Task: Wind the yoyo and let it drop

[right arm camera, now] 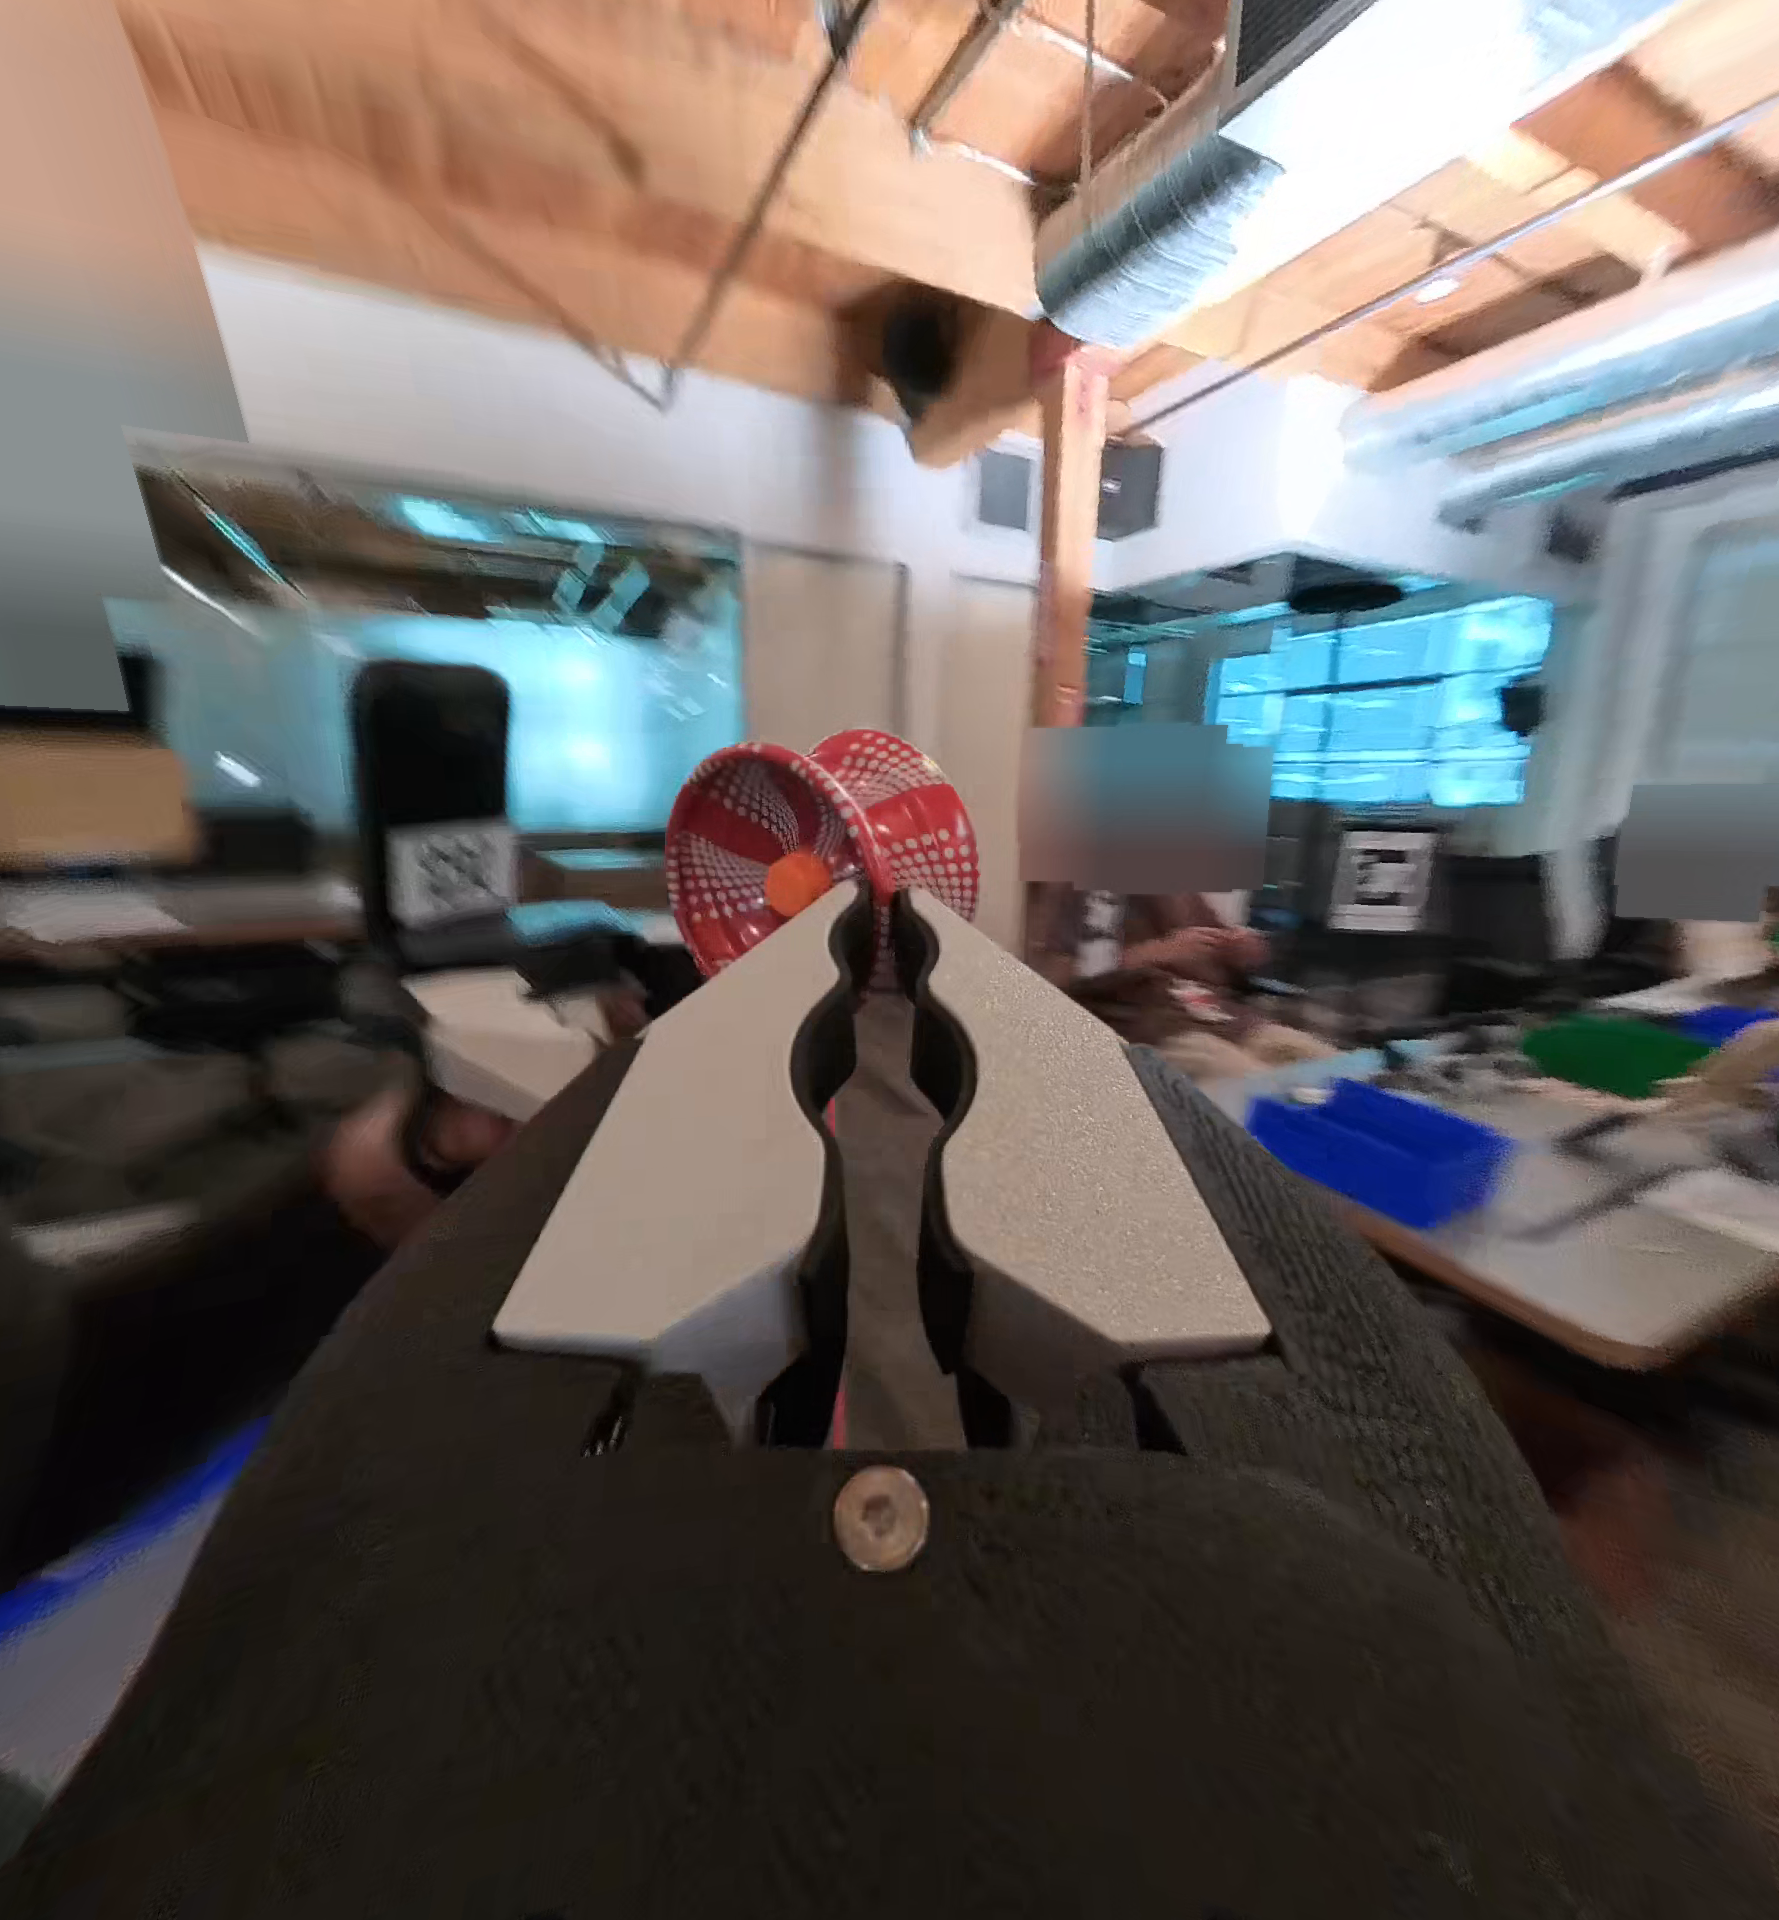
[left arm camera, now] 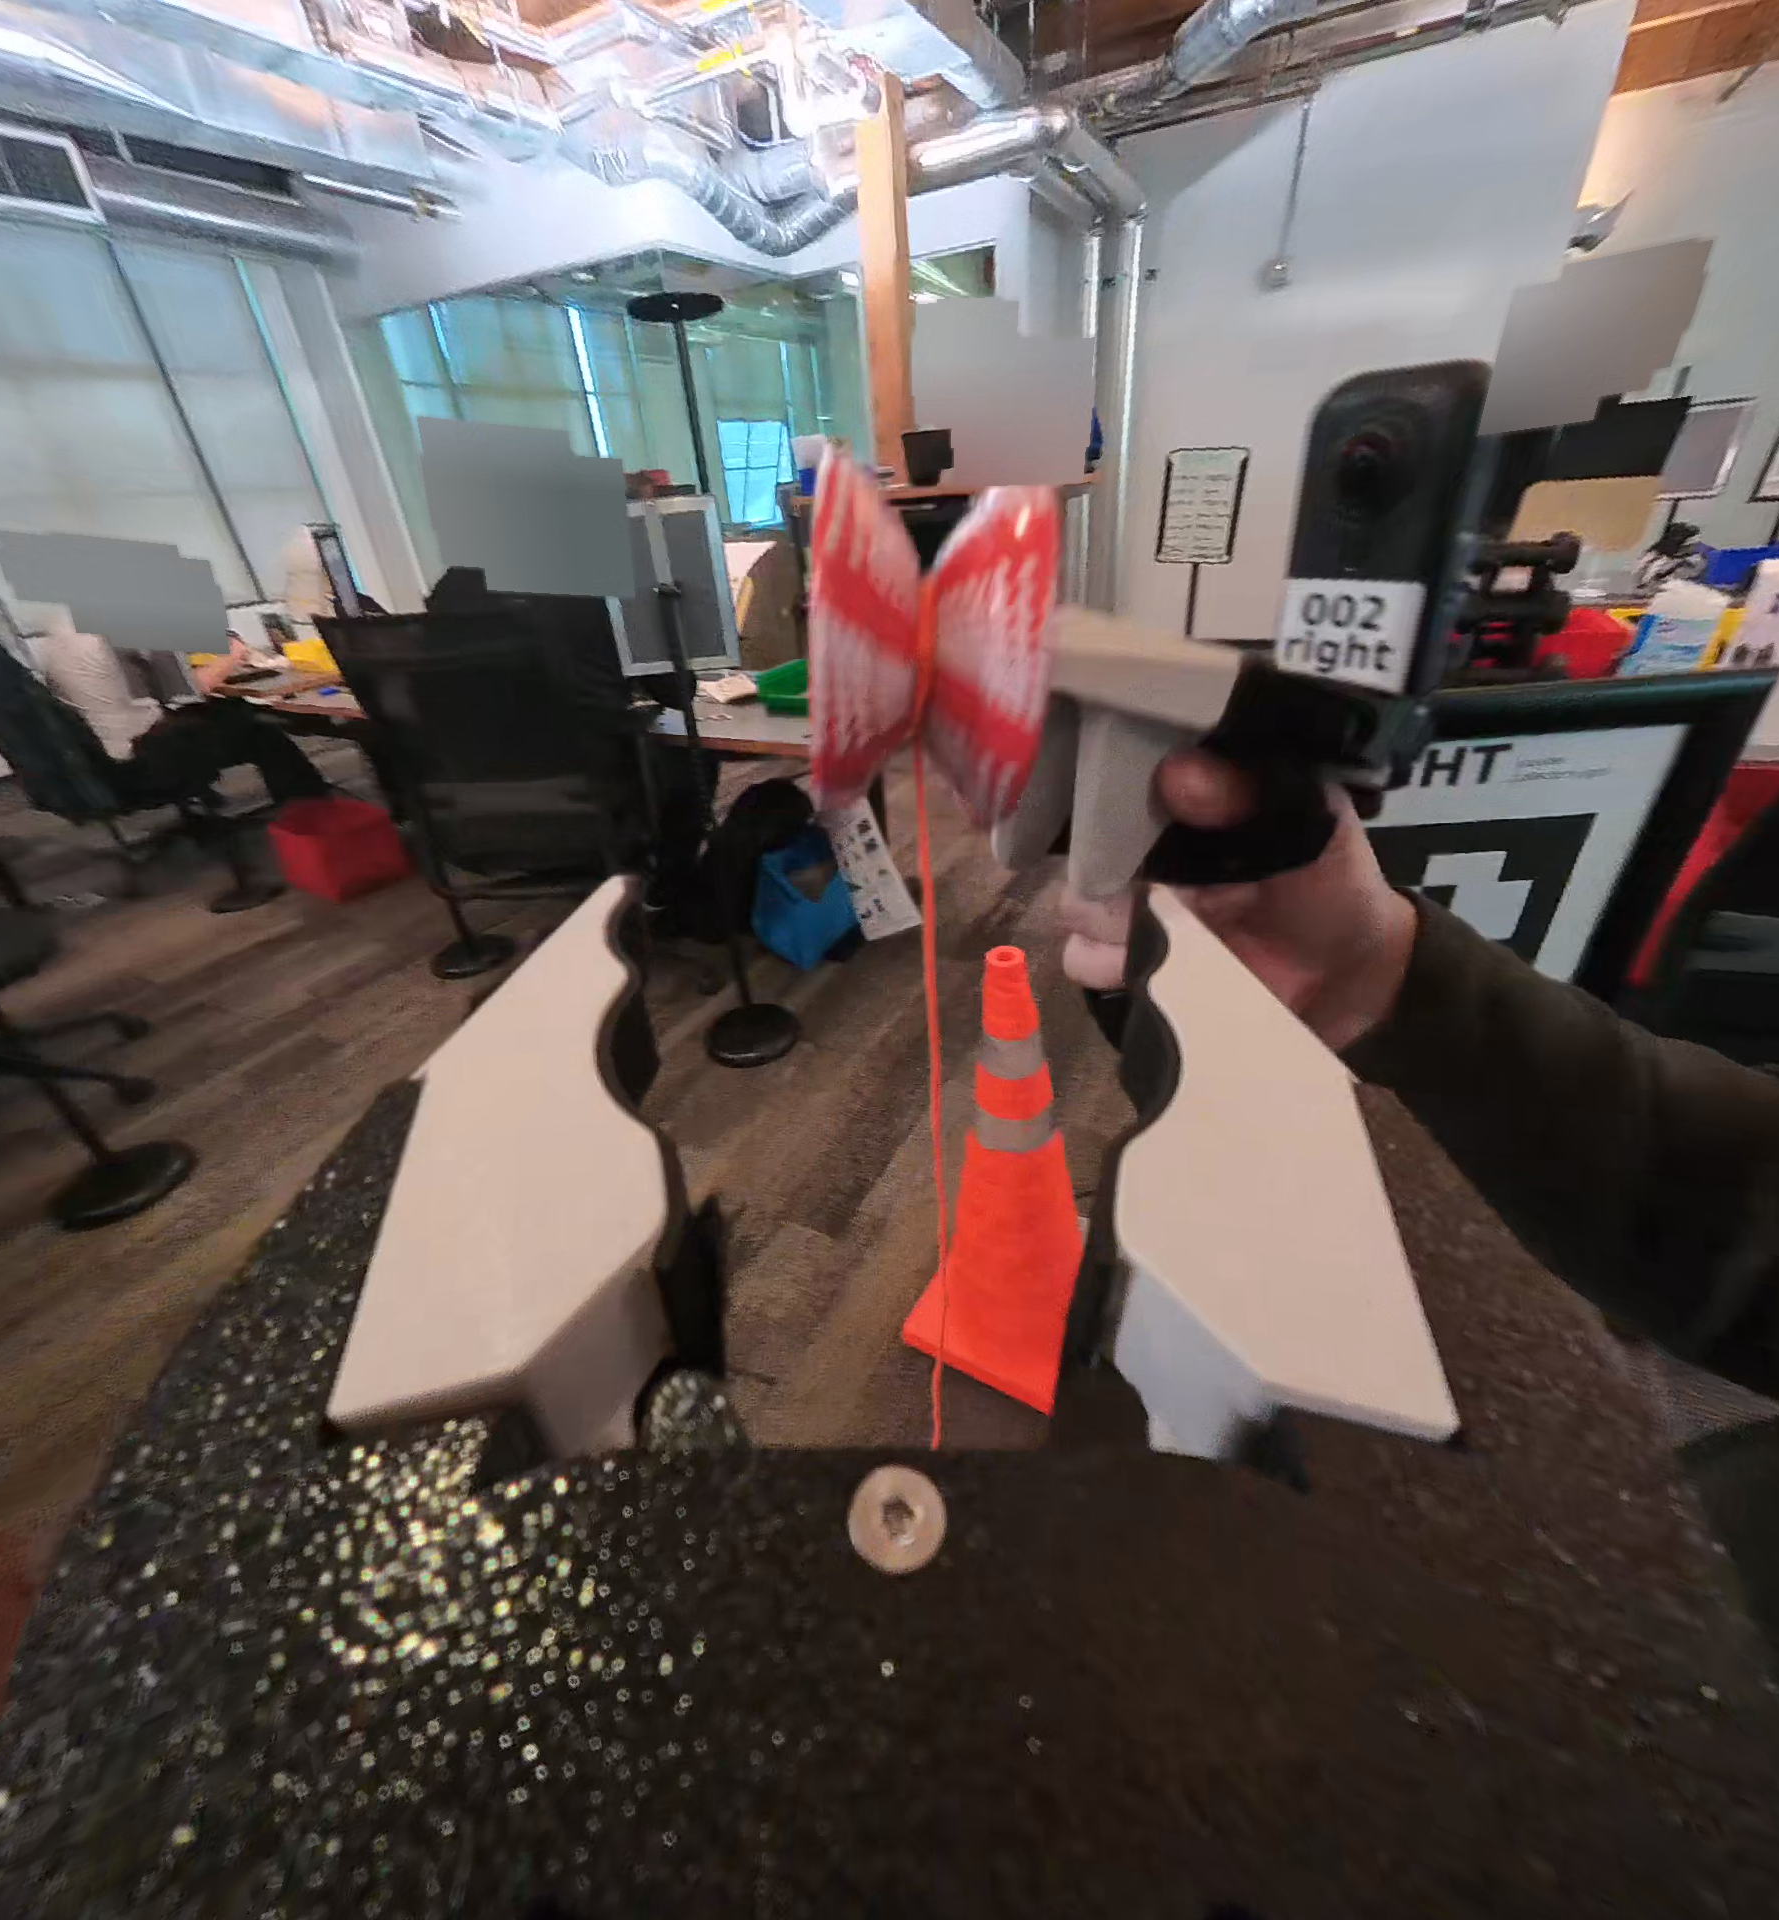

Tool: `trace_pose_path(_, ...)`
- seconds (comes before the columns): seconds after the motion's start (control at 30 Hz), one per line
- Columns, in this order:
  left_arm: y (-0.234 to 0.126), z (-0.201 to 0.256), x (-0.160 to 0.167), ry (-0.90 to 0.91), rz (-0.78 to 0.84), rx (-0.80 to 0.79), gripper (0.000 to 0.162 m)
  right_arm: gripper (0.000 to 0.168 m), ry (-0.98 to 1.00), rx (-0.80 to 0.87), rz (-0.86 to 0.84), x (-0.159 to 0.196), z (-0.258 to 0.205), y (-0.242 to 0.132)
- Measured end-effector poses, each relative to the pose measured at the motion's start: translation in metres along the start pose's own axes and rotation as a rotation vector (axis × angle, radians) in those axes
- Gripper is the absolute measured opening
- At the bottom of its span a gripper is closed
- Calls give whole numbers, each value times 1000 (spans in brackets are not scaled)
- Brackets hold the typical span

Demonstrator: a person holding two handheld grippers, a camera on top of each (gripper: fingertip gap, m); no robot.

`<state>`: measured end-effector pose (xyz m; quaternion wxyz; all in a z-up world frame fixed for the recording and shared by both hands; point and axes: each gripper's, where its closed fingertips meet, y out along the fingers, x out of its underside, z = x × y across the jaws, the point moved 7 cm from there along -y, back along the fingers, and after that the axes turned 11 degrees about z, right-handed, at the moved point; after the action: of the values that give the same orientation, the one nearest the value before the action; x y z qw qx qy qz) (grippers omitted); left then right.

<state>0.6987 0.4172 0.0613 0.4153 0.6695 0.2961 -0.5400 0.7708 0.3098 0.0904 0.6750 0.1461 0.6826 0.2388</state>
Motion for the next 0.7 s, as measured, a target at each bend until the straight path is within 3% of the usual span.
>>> trace_pose_path(0.17, 17, 22, 19, -170, 11, 184, 48, 0, 252, -108, 102, -5, 4, -2)
trace_pose_path(0.3, 14, 34, 14, -242, 41, 298, 36, 0, 306, -164, 143, -9, 4, -6)
trace_pose_path(0.37, 10, 39, 10, -226, 47, 344, 0, 0, 328, -186, 167, -11, 5, -8)
trace_pose_path(0.7, -12, 41, -22, -129, 115, 400, 0, 1, 183, -163, 76, -9, 10, -30)
